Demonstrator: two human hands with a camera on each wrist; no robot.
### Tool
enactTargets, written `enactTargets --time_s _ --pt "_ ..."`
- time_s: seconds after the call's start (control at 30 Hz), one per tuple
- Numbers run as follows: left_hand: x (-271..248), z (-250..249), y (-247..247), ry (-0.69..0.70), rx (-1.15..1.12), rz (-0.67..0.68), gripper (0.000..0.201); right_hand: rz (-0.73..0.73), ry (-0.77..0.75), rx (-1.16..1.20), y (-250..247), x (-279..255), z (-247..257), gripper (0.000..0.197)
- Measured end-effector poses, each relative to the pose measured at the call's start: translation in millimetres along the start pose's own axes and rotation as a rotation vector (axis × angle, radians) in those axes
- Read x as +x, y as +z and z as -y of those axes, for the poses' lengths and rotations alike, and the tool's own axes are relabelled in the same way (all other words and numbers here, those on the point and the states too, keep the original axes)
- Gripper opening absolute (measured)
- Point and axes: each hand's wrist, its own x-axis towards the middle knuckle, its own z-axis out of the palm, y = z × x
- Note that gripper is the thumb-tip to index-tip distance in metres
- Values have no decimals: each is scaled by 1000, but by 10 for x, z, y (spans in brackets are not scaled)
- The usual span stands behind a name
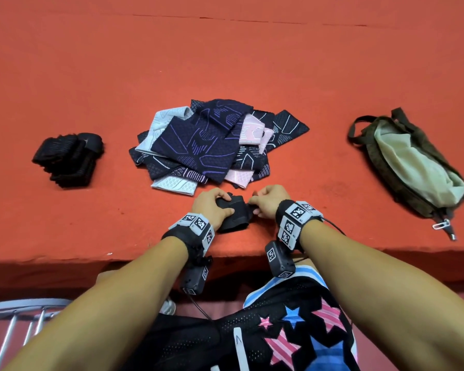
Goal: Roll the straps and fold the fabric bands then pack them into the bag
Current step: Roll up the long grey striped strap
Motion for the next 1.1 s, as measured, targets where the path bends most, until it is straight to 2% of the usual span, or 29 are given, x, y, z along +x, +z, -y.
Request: enactTargets --time_s 0.1,0.3,0.43,0.47,0.57,0.87,1.0,1.1 --pt "-9 -8 -13 -1 3 2 28 5 -62 -27 142 -54 42 25" --pt "-6 27 -29 -8 -35 5 26 -92 -129 -111 270 -90 37 16" --pt "-15 69 -39 -17 -101 48 27 -38 -181 -156 304 -99 33 38" --pt "-24 81 -41 -17 -127 56 25 -31 -178 -132 309 -93 28 37" --pt "-27 124 -55 -6 -165 61 23 -21 -176 -156 300 -61 -12 27" --pt "-15 167 -48 5 -150 47 23 57 -268 -289 258 -9 -110 16" --pt "-6 169 -12 -3 -105 7 23 -33 -293 -374 322 34 -148 30" --pt "-12 176 7 -115 -165 -68 30 -86 -183 -466 295 33 -116 58"
